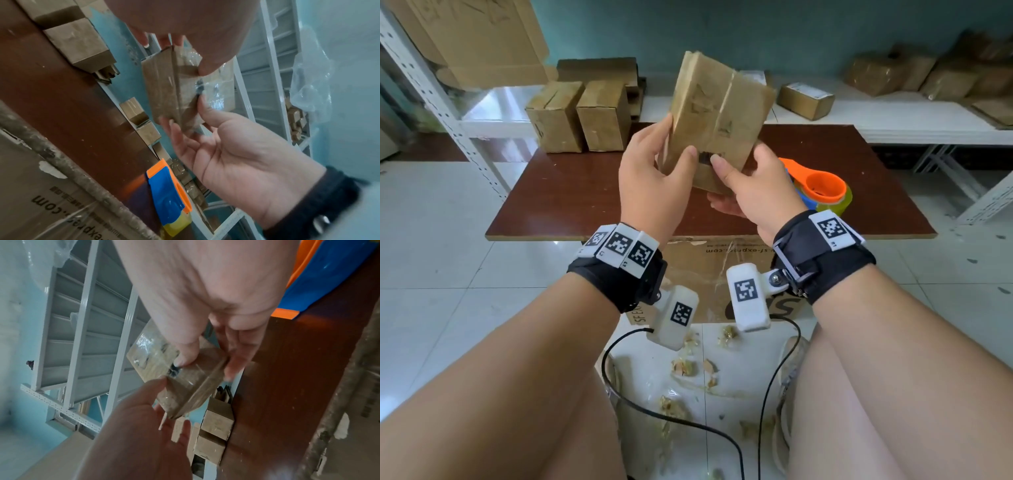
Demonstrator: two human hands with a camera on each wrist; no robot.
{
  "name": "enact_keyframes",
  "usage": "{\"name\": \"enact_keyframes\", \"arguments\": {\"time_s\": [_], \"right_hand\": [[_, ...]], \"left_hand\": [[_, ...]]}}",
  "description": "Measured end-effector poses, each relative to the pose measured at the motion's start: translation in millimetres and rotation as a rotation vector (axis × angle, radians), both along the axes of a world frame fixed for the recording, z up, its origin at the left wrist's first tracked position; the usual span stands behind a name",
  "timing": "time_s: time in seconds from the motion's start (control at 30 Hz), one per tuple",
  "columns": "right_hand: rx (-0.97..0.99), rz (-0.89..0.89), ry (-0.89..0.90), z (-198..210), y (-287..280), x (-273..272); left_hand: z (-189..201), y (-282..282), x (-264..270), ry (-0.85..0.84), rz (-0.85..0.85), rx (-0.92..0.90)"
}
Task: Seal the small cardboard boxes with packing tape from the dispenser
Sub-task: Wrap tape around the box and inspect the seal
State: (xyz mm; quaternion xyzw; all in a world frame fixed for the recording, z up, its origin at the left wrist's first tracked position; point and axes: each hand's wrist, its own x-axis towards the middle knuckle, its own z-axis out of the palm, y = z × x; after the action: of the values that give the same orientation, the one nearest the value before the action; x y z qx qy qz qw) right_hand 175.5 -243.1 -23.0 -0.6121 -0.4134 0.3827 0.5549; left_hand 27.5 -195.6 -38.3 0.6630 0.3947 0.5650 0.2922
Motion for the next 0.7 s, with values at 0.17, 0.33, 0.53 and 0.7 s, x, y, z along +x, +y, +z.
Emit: {"name": "enact_keyframes", "arguments": {"time_s": [0.17,0.33,0.53,0.7], "right_hand": [[0.142,0.011,-0.181,16,6,-9],[0.117,0.025,-0.177,21,41,-9],[0.128,0.020,-0.216,-14,54,17],[-0.071,-0.028,-0.204,-37,75,37]], "left_hand": [[8,13,-2,-0.285,-0.051,-0.175],[14,23,4,-0.364,-0.069,-0.296],[0,38,18,-0.286,-0.181,-0.340],[-8,48,27,-0.246,-0.190,-0.615]]}}
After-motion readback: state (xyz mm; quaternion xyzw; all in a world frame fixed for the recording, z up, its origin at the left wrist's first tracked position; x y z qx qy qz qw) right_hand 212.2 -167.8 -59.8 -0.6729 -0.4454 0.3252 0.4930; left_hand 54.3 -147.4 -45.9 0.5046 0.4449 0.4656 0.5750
